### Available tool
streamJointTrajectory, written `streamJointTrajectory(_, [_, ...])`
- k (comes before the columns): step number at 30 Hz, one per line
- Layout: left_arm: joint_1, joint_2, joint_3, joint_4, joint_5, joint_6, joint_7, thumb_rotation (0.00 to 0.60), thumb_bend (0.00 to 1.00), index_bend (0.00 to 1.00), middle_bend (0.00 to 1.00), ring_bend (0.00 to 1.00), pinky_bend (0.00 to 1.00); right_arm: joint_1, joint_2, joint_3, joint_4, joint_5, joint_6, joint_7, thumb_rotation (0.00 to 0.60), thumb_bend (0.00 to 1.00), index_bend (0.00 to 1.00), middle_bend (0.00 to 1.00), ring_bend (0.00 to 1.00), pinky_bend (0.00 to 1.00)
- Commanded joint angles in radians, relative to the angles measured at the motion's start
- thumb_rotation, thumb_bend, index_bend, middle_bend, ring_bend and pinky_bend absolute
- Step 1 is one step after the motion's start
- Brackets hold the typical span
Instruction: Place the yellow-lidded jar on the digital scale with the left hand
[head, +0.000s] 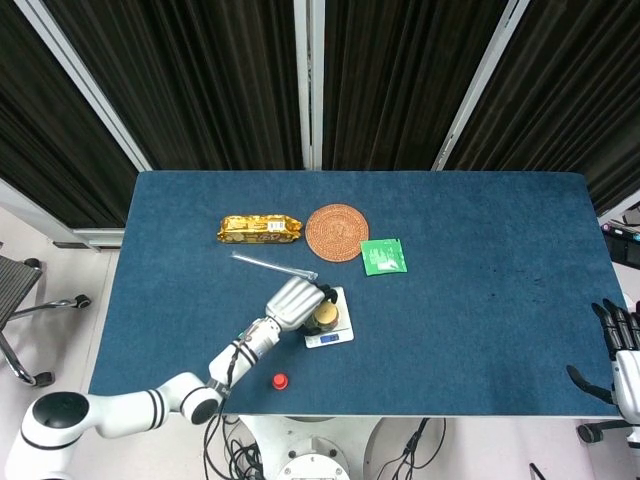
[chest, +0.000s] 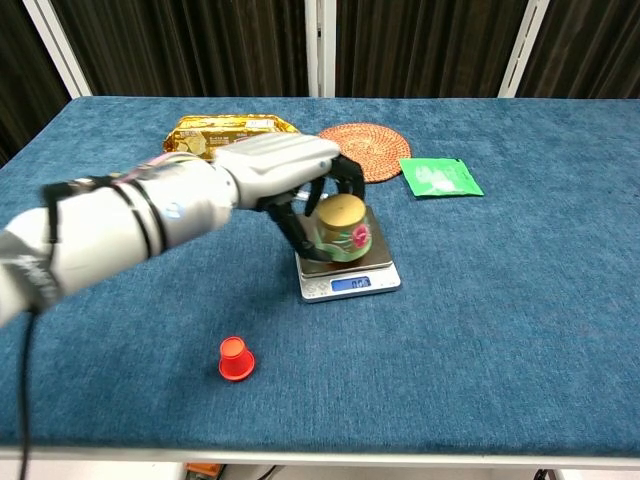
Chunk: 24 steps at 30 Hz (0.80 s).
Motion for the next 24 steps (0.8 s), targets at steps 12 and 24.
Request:
streamJointTrajectory(12, [-0.024,0.024,0.025,0.004,-0.026,0.032,0.014,0.6,0.21,0.03,0.07,0.0,0.16,0.003,-0.002,0.009,0.01,0.018,-0.009,0.007,0.6,0.13,0.0,0.0,0.0,0.0])
streamJointTrajectory(24, [0.225,0.371,0.141,-0.411,-0.103,0.314,0.272,0.6,0.2,0.02,0.05,0.0,0.1,0.013,-0.002,0.007,-0.002,0.004,-0.015,-0.009,0.6,0.13,0.0,0.0,0.0,0.0])
